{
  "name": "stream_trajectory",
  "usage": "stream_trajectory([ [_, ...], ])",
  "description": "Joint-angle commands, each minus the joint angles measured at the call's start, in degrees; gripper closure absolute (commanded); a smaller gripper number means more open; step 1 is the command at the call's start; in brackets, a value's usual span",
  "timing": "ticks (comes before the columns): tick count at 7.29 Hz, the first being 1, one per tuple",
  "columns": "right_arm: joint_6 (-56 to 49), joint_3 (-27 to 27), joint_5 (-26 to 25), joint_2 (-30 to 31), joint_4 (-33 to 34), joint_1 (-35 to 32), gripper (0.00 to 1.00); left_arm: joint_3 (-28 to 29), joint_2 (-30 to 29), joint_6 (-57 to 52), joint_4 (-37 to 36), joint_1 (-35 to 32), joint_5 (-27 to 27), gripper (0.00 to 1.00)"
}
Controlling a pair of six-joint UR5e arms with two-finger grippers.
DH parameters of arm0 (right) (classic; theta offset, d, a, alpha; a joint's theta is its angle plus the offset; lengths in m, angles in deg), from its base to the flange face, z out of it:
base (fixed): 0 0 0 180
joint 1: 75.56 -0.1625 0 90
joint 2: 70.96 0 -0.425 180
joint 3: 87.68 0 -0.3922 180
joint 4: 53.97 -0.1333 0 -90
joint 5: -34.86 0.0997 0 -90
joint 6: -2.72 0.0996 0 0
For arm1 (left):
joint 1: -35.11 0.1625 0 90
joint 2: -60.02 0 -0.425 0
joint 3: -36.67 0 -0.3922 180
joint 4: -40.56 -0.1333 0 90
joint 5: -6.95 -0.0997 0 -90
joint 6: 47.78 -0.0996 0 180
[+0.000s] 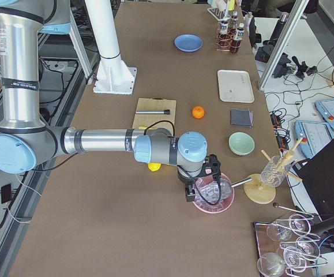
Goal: Pick orange to plate
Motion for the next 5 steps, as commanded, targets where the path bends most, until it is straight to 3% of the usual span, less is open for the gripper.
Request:
stream_trajectory([
  [1,-0.31,0.2,0.81,0.3,0.06,0.17,0.0,0.35,-0.53,0.12,0.12,0.02,2.08,0.02],
  [5,0.13,0.03,1.69,0.92,0.5,0.09,0.0,-0.96,-0.36,3.64,2.56,-0.16,1.73,0.02],
])
